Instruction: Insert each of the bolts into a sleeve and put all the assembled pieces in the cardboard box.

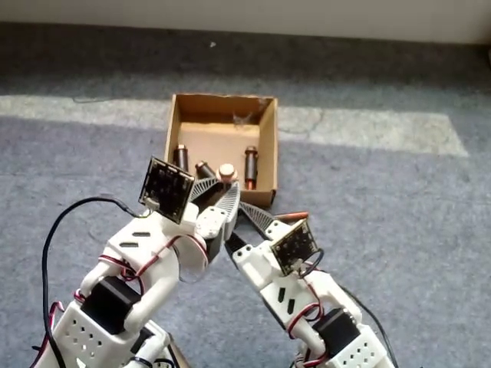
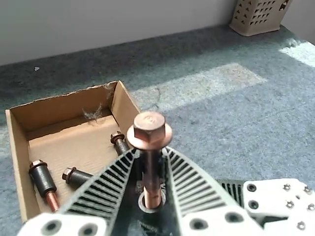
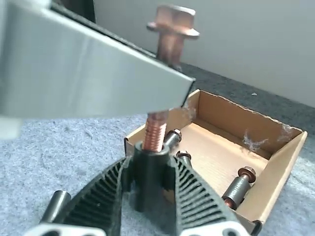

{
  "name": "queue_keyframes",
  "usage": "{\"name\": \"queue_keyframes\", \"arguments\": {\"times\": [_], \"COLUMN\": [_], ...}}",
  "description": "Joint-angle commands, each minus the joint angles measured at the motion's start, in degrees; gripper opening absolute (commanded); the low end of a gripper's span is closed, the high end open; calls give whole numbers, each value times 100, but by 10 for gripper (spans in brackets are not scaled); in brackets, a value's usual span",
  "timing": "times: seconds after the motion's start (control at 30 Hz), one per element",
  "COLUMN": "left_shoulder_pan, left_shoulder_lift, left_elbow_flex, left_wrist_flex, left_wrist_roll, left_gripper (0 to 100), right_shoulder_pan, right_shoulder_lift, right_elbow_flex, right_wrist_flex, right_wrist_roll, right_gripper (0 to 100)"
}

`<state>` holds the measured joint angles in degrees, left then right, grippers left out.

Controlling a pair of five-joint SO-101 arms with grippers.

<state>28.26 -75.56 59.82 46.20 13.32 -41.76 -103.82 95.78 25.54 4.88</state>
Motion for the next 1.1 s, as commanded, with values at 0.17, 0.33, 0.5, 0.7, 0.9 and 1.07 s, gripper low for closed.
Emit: {"name": "queue_keyframes", "arguments": {"times": [0.17, 0.33, 0.5, 0.7, 0.9, 1.07], "left_shoulder_pan": [-40, -629, -1147, -2466, -3846, -4567], "left_shoulder_lift": [-66, -66, -66, -75, -75, -75], "left_elbow_flex": [-40, -365, -1033, -989, -549, -145], "left_wrist_flex": [211, 800, 1477, 1820, 1802, 1793], "left_wrist_roll": [53, 264, -105, -114, -79, -88], "left_gripper": [93, 245, 245, 245, 245, 245], "right_shoulder_pan": [13, 13, 110, 1015, 1226, 1244], "right_shoulder_lift": [-136, -136, -84, 22, 1763, 4127], "right_elbow_flex": [-233, -400, -365, -453, -1877, -3433], "right_wrist_flex": [-163, -154, -127, -57, 233, 198], "right_wrist_roll": [9, 0, 0, 0, -422, -809], "right_gripper": [4, 4, 4, 4, 4, 4]}}
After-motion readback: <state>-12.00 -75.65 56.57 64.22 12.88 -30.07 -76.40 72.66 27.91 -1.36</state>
